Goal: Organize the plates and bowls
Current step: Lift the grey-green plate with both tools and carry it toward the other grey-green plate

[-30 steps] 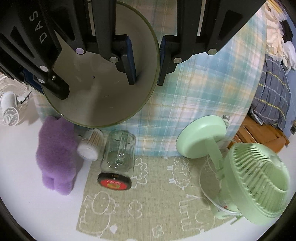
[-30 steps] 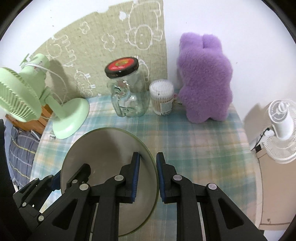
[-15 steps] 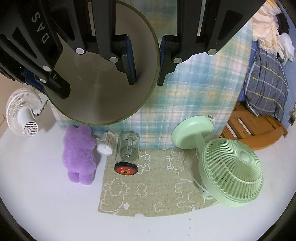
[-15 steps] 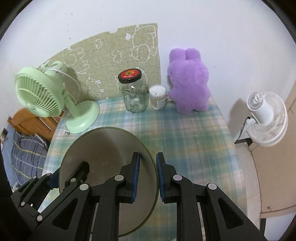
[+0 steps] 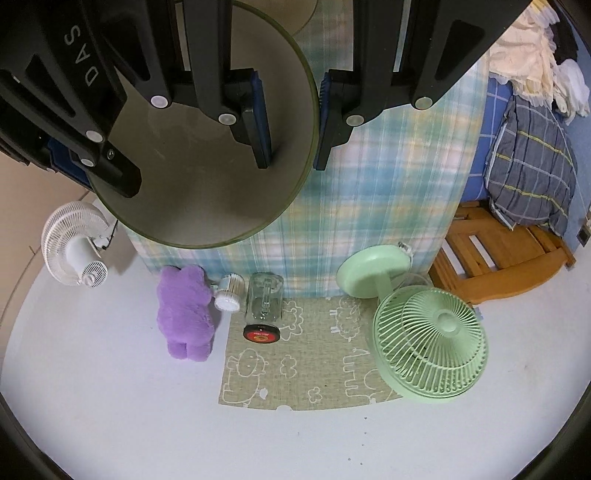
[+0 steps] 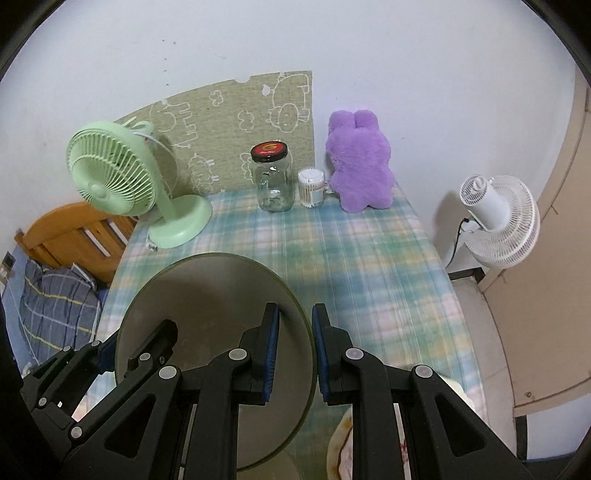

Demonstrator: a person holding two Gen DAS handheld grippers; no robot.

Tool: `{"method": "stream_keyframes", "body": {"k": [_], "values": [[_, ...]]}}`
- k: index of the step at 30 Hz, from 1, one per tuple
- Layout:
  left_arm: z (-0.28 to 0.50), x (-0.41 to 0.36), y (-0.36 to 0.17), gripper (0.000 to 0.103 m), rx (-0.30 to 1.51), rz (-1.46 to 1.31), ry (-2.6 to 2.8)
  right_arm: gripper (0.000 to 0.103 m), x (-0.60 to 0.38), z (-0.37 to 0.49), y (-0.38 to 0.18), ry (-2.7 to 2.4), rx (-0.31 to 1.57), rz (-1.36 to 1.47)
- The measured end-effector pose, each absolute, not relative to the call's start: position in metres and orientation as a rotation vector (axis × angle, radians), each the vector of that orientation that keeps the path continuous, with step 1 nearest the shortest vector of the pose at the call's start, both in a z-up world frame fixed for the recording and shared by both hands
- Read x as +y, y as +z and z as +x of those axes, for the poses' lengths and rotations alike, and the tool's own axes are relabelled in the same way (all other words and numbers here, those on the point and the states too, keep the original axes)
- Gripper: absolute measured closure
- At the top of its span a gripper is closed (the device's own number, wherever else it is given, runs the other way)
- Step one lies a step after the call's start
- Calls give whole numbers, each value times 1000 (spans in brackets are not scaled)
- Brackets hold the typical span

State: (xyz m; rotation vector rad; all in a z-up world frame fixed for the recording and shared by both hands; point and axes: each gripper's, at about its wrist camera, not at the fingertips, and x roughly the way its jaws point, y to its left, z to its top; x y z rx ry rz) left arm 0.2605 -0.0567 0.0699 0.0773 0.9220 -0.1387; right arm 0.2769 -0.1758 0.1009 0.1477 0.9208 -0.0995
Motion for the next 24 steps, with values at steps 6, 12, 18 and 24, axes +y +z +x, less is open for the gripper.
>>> {"method": "stream_keyframes", "body": {"k": [6, 12, 18, 24], "values": [[232, -47, 62, 83, 932, 89, -159, 81, -164, 243, 96, -113, 925, 152], [212, -40, 47, 82, 959, 88, -170, 81, -157, 220, 83, -129, 950, 156], [198, -36, 34, 82, 981, 90, -180, 81, -150, 203, 67, -136, 982, 158], [192, -32, 17, 82, 1031, 80, -194, 81, -146, 193, 51, -148, 1025, 153]]}}
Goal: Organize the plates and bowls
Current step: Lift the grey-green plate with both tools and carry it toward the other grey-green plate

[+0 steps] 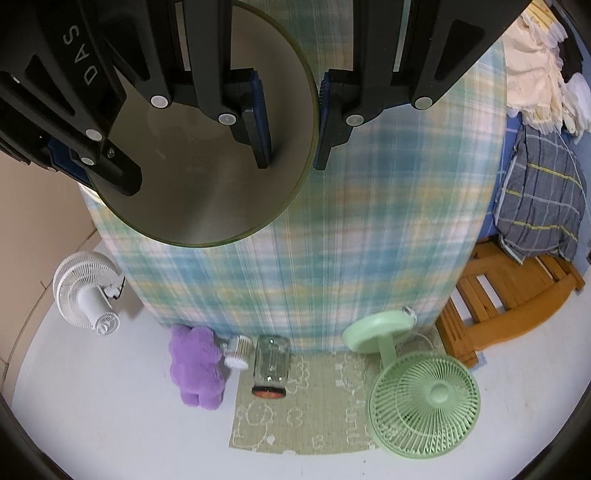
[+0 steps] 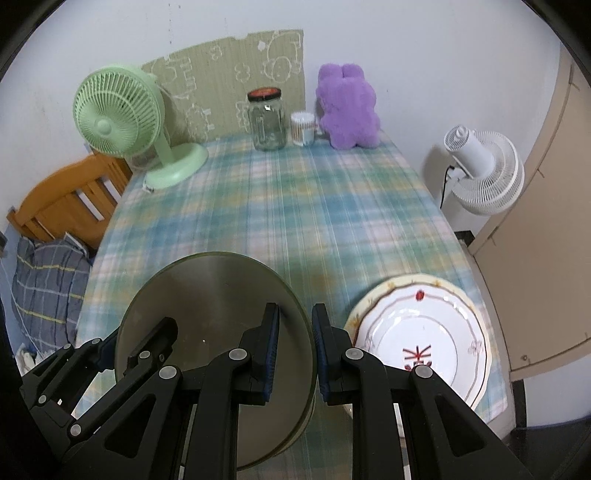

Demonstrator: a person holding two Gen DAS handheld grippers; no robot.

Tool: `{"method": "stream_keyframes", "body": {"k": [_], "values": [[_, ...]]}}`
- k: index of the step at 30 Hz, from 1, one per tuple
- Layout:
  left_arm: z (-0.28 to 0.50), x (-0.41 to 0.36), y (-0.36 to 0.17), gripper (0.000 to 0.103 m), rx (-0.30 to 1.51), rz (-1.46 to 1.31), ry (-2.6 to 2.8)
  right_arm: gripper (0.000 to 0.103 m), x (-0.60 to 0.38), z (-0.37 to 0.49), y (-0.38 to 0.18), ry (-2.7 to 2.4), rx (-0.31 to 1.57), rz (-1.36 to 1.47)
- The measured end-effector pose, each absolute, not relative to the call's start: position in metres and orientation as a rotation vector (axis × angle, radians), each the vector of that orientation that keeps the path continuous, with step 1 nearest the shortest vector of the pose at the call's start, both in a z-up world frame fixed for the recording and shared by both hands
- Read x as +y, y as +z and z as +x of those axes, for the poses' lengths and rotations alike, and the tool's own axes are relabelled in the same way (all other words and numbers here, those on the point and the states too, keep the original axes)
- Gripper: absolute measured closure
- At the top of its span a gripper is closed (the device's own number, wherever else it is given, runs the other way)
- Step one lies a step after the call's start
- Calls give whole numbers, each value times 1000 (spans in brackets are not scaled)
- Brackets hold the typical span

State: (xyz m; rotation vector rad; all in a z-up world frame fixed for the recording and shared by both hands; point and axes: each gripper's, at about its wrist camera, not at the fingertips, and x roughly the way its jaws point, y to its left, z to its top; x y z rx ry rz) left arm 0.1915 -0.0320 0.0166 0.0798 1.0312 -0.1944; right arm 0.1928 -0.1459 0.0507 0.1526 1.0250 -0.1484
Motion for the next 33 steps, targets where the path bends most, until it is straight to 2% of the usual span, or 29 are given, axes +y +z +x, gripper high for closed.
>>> {"method": "stream_keyframes", "body": {"k": [33], "values": [[188, -22, -38, 81, 1189, 30, -184, 81, -129, 191, 0, -172, 1162, 88]]}}
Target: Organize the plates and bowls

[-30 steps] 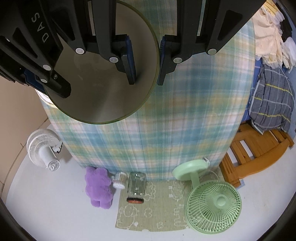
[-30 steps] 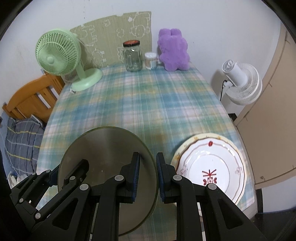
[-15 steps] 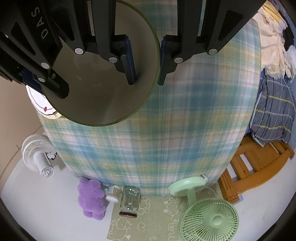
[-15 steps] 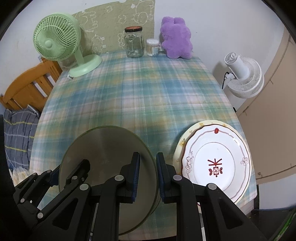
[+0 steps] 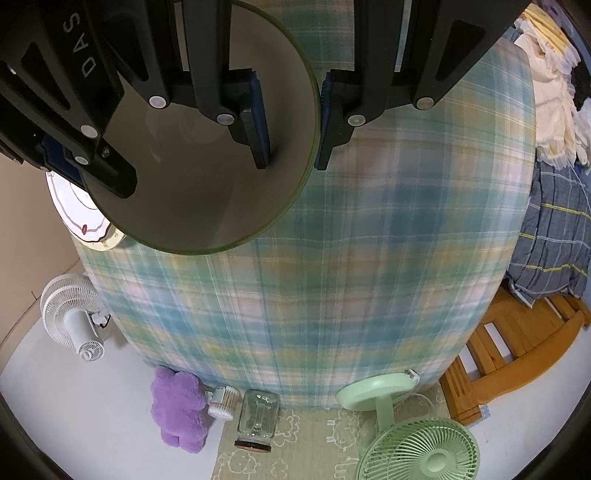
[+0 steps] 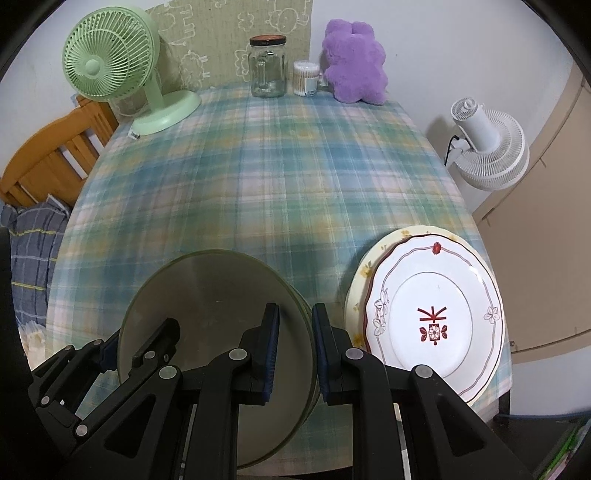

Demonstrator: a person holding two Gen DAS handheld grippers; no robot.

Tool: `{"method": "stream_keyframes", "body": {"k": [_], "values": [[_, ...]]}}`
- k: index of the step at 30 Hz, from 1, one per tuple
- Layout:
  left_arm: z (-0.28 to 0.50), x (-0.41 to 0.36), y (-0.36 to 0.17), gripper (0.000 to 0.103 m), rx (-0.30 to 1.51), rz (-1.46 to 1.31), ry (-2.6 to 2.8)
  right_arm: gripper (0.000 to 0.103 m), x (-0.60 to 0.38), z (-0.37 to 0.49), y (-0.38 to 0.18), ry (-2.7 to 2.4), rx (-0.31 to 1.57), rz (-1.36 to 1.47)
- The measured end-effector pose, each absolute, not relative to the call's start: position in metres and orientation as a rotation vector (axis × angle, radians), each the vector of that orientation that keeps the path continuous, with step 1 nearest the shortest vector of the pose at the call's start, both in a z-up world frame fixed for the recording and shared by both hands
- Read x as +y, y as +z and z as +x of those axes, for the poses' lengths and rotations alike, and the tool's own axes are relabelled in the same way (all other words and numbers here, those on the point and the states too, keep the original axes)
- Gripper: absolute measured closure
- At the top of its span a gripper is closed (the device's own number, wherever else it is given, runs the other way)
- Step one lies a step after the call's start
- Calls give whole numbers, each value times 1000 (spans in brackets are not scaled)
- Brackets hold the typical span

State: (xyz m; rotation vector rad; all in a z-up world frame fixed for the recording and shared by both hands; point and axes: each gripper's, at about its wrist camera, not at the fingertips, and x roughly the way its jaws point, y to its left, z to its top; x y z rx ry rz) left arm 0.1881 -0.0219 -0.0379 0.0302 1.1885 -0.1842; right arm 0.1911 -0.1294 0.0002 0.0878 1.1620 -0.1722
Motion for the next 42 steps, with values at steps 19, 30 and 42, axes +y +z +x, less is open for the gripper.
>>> {"method": "stream_keyframes", "body": {"k": [19, 30, 42], "values": [[185, -28, -41, 71, 1207, 36, -186, 82, -139, 187, -6, -181, 1135, 130], [171, -20, -31, 37, 1187, 49, -256, 38, -142, 171, 10, -171, 1098, 171], [178, -26, -54, 31, 1251, -12, -291, 39, -161, 173, -15, -157, 1186, 244]]}}
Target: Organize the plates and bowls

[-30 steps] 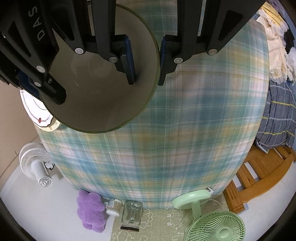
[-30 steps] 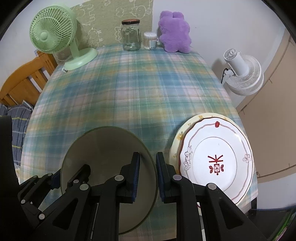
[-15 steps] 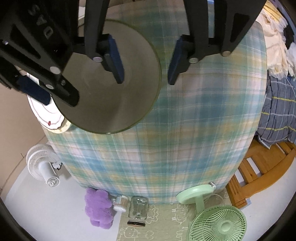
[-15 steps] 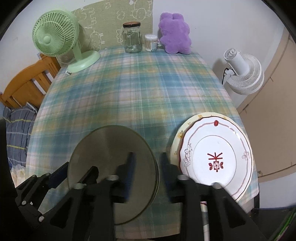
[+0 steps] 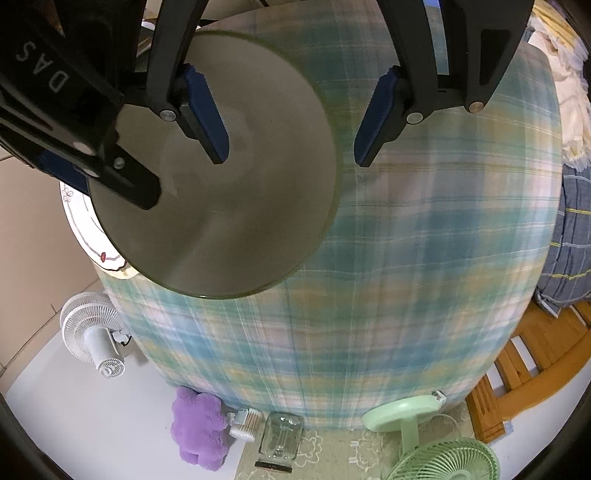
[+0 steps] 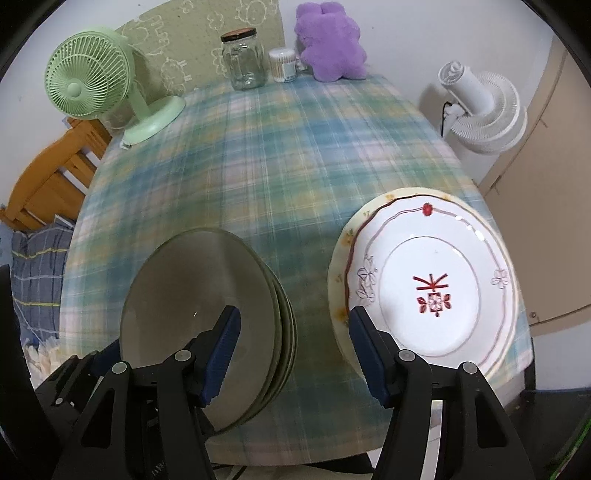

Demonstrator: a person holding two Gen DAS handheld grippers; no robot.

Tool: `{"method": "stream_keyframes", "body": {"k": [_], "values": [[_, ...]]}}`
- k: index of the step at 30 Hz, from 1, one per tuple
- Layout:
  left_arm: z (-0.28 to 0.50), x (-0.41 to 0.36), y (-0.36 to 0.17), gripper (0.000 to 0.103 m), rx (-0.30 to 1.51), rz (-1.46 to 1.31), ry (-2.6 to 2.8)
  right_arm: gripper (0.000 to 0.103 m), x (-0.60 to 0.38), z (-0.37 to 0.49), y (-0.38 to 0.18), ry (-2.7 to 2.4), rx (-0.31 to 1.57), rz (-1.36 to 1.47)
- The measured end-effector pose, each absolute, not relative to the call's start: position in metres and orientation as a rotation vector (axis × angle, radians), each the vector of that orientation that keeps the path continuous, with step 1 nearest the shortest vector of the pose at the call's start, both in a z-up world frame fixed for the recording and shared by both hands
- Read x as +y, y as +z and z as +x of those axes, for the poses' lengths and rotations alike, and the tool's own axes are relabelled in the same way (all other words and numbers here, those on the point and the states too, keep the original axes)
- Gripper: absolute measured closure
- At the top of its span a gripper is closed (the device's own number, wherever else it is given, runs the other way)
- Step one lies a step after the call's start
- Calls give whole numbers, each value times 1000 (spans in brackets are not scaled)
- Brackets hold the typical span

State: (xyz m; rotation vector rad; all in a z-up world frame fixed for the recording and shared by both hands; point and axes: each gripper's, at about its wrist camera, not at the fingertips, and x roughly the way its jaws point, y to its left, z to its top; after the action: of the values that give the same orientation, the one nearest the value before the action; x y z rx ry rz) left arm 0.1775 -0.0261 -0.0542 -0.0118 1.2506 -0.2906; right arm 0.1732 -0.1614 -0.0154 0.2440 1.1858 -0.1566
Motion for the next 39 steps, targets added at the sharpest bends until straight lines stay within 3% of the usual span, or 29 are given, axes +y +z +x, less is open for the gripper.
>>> {"method": "stream_keyframes", "body": {"k": [10, 14, 19, 39], "values": [[185, -29, -64, 31, 1287, -40, -246, 40, -165, 198, -49, -43, 1282, 283], [185, -31, -66, 31, 1305, -44, -225, 52, -164, 205, -58, 15, 1310, 295], [185, -34, -67, 31, 1309, -29, -198, 60, -165, 208, -63, 89, 1326, 327], [193, -38, -67, 34, 1272, 6, -236, 62, -168, 213, -68, 185, 1354, 340]]}}
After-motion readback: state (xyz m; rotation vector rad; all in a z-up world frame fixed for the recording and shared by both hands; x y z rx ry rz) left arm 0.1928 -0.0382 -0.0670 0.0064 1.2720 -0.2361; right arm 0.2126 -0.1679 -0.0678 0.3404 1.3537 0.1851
